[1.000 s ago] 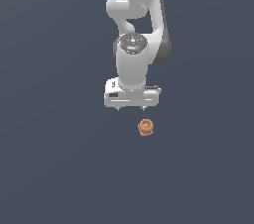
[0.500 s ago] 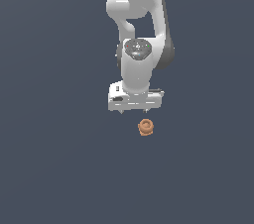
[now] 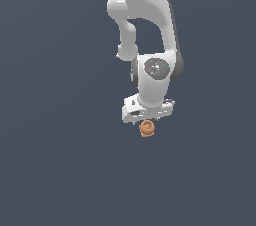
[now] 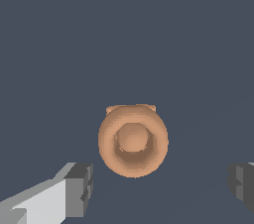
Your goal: Pick up the object and move it to a goal position.
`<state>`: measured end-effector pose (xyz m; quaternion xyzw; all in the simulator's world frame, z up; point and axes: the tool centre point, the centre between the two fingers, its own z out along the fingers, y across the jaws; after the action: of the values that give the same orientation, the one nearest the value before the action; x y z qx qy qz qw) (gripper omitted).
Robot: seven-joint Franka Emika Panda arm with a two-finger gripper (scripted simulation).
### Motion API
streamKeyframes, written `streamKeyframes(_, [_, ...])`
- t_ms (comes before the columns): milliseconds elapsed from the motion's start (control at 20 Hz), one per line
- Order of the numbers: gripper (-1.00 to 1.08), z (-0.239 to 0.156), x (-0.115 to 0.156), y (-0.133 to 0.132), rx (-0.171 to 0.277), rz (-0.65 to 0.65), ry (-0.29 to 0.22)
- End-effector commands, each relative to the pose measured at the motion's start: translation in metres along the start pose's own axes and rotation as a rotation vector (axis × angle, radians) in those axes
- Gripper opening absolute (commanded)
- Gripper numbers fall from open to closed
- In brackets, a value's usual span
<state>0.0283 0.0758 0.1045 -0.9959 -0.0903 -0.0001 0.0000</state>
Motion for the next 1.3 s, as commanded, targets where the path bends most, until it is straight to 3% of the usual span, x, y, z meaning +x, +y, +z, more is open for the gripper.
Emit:
streamKeyframes(0, [1.0, 0.008, 0.004, -0.008, 0.0, -0.021, 0.0])
streamKeyframes(450, [1.0, 0.018, 0.005, -0.013, 0.0, -0.034, -0.001])
streamKeyframes(1150, [1.0, 0.065, 0.006, -0.014, 0.0, -0.037, 0.0])
streamKeyframes(1200, [-1.0, 0.065, 0.006, -0.014, 0.0, -0.037, 0.0])
streamKeyframes(1250, [-1.0, 0.065, 0.006, -0.014, 0.0, -0.037, 0.0])
